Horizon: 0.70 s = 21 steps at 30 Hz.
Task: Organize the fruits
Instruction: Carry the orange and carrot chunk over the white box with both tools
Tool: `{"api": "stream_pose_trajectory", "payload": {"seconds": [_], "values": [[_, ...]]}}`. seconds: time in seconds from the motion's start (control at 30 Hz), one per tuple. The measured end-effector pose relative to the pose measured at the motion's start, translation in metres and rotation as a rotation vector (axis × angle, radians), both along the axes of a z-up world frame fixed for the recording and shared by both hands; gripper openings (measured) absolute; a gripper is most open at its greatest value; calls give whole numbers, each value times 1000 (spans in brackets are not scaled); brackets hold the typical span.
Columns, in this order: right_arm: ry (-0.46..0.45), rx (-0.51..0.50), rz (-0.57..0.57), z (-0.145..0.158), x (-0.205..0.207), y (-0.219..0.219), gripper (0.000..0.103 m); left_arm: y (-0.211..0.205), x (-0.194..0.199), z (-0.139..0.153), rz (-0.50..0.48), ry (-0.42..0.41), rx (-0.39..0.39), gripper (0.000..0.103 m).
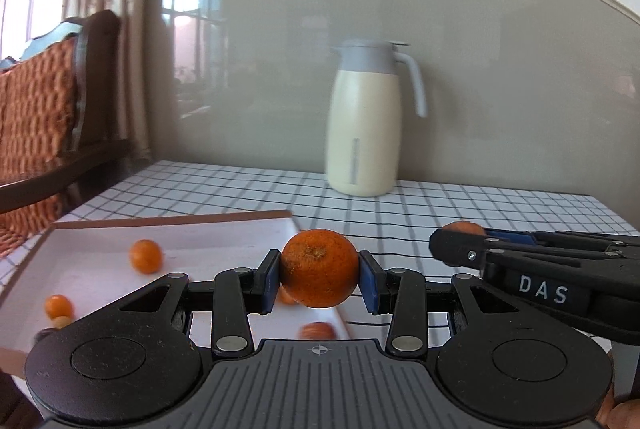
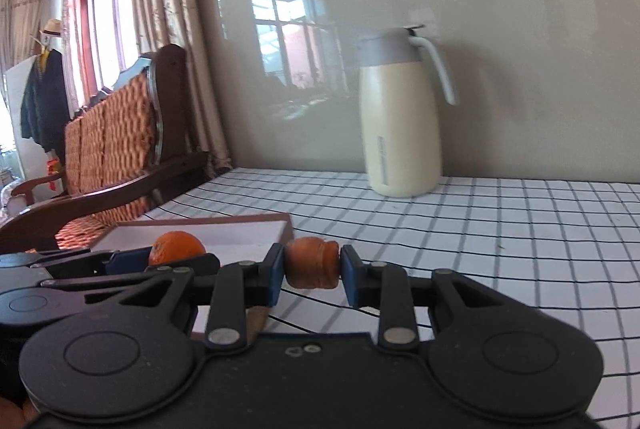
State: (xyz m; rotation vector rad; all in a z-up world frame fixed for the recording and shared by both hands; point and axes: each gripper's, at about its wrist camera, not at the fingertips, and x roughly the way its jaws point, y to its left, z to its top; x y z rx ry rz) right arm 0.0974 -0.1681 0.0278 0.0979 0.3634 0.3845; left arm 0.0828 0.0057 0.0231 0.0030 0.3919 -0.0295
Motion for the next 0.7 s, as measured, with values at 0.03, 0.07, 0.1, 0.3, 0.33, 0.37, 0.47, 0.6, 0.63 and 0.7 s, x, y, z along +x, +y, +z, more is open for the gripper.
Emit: {"api": "stream_pose_trajectory", "payload": {"seconds": [0.03, 0.07, 0.1, 0.3, 0.33, 0.37, 0.47, 0.6, 0.63, 0.7], "values": [[-4, 5, 9, 1, 0, 4, 21, 6, -1, 0, 13, -2, -3, 41], [-7, 8, 17, 1, 1, 8, 21, 11, -1, 1, 25, -5, -4, 41], [-10, 9, 24, 1, 2, 13, 21, 16, -1, 1, 37, -7, -3, 41], [-19, 6, 64, -1, 9, 44, 21, 48, -4, 0, 115, -20, -4, 41], [-23, 2, 70, -2, 9, 49, 21, 53, -5, 0, 125, -19, -5, 41], [-27, -2, 75, -2, 9, 53, 21, 58, -5, -1, 137, -20, -5, 41], [-36, -7, 90, -2, 10, 66, 22, 74, -5, -3, 177, -20, -8, 41], [-34, -6, 106, -4, 12, 78, 22, 95, -5, -6, 221, -19, -10, 41], [-33, -6, 109, -5, 13, 82, 22, 98, -5, -7, 231, -19, -10, 41], [-34, -10, 111, -6, 14, 87, 22, 105, -4, -9, 252, -18, -4, 41]]}}
